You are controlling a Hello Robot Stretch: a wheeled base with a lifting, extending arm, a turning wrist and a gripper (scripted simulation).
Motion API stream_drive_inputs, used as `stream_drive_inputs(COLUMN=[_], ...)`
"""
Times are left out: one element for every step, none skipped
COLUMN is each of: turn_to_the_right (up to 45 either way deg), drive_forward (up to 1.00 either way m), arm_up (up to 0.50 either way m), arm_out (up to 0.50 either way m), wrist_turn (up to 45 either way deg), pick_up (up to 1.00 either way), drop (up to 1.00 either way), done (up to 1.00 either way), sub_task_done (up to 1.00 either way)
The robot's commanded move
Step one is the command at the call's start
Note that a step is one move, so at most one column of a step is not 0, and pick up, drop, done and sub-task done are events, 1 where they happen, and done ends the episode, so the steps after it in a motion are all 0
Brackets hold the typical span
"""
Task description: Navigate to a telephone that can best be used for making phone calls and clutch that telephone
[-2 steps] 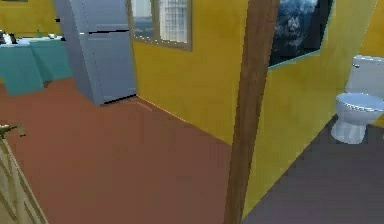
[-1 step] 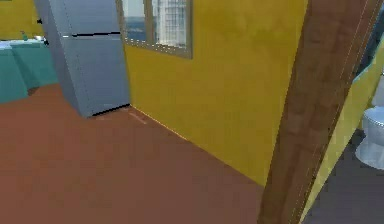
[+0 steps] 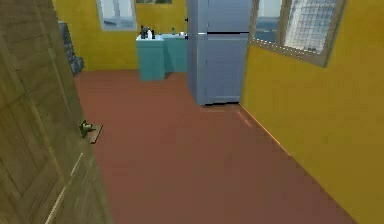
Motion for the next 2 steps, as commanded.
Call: stream_drive_inputs(turn_to_the_right=[0.0,0.0], drive_forward=[0.70,0.60], arm_up=[0.00,0.00], arm_out=[0.00,0.00], wrist_turn=[0.0,0.0], pick_up=[0.00,0.00], drop=[0.00,0.00], done=[0.00,0.00], sub_task_done=[0.00,0.00])
